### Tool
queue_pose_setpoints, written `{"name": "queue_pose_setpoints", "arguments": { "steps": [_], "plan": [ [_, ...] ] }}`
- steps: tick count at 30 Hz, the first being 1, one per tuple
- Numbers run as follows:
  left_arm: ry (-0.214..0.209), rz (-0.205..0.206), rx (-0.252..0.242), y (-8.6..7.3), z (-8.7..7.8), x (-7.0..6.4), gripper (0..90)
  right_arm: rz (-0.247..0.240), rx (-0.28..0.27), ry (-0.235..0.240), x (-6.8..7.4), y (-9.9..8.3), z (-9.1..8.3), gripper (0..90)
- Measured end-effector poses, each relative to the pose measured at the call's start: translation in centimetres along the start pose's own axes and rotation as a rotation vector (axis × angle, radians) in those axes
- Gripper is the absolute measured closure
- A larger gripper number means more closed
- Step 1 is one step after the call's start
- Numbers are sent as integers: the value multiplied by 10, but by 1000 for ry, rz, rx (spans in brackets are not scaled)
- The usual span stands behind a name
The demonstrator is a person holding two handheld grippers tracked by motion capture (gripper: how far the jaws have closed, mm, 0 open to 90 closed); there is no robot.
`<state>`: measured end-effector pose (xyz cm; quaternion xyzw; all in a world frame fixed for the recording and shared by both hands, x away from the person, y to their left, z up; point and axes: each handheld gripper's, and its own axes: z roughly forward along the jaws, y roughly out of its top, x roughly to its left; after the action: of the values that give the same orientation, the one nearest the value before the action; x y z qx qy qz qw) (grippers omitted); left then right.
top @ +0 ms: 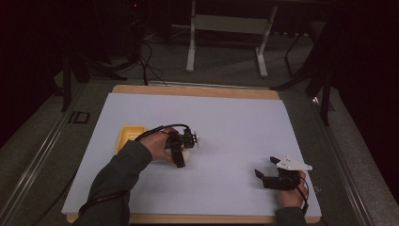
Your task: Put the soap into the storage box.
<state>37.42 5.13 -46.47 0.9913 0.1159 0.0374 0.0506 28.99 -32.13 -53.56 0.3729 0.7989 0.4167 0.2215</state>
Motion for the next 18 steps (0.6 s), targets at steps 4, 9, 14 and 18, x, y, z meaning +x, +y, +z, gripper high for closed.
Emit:
{"name": "queue_pose_setpoints", "arguments": {
  "steps": [4,9,14,18],
  "plan": [
    [2,-22,-11,-6,-7,2,256,-1,0,-1,0,0,0,151],
    [11,-33,-19,-12,-16,6,256,2,0,-1,0,0,0,151],
    [2,-50,-33,-18,-22,10,256,0,-1,-1,0,0,0,151],
    [-1,-62,-40,-23,-26,14,256,1,-1,0,0,0,0,151]
  ]
}}
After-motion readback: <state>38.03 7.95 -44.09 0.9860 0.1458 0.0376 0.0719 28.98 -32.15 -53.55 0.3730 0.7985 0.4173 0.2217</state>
